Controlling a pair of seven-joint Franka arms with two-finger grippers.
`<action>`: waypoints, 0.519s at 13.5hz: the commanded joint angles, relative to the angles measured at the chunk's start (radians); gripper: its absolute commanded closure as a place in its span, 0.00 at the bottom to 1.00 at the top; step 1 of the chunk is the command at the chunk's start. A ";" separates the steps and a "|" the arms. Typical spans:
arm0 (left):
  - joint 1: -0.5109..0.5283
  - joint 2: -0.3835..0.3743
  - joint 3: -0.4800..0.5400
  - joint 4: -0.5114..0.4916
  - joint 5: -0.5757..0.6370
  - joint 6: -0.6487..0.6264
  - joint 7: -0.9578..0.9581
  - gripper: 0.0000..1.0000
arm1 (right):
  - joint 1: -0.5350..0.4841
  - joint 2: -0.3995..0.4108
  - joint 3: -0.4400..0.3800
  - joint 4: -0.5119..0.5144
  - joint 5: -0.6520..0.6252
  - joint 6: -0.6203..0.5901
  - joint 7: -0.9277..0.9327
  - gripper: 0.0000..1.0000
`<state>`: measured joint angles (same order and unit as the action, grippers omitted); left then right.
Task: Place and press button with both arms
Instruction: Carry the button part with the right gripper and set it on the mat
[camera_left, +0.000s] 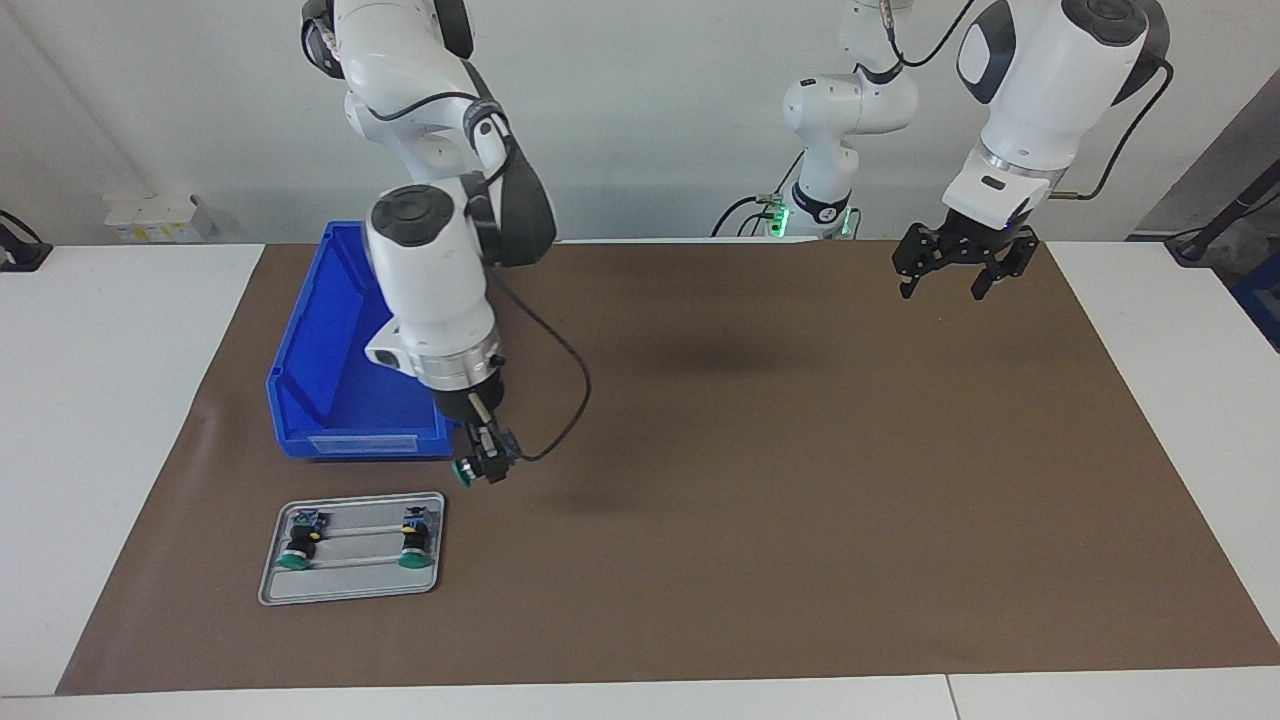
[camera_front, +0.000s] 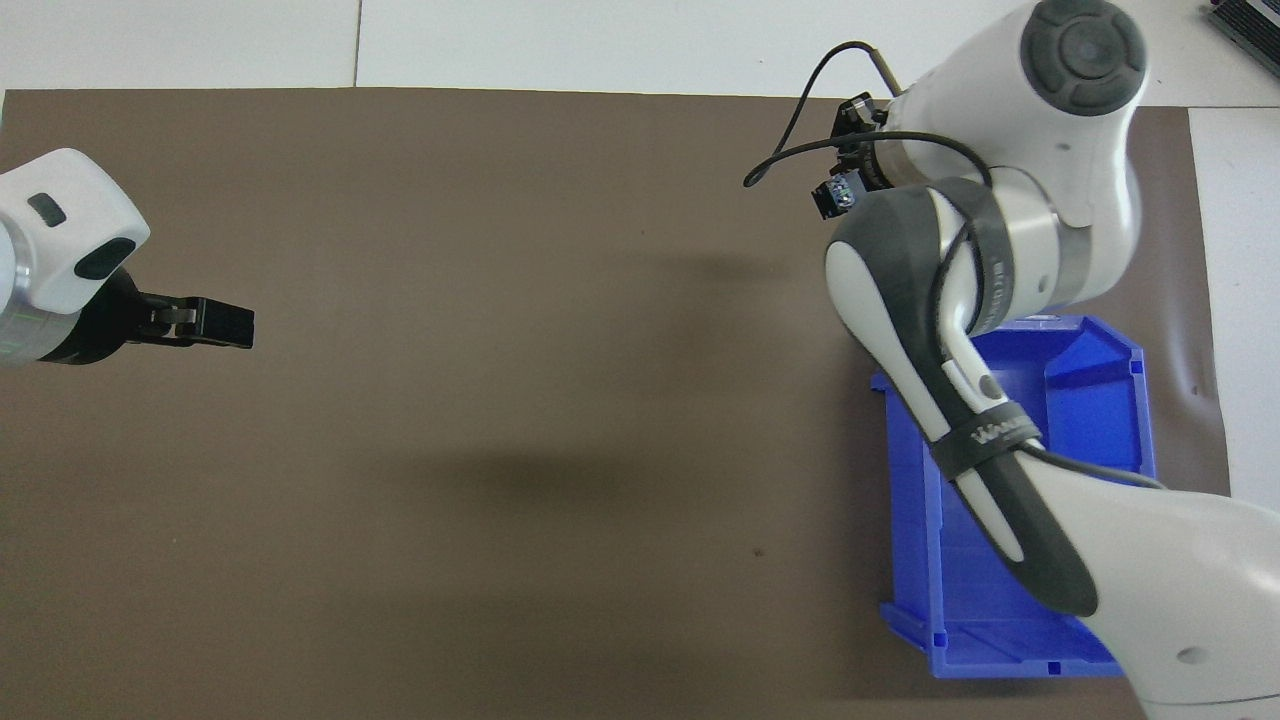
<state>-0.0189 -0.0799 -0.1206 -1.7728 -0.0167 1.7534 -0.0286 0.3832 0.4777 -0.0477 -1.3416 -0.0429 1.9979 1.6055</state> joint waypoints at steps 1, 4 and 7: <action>0.016 -0.032 -0.008 -0.036 -0.011 0.012 0.010 0.00 | 0.124 0.001 0.002 -0.028 -0.102 -0.010 0.256 1.00; 0.016 -0.032 -0.008 -0.036 -0.011 0.012 0.010 0.00 | 0.271 0.073 0.000 -0.016 -0.161 -0.024 0.468 1.00; 0.016 -0.032 -0.008 -0.036 -0.011 0.012 0.010 0.00 | 0.339 0.145 0.003 -0.011 -0.209 0.010 0.617 1.00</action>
<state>-0.0189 -0.0799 -0.1206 -1.7729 -0.0167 1.7534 -0.0286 0.7132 0.5830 -0.0443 -1.3686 -0.2214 1.9870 2.1670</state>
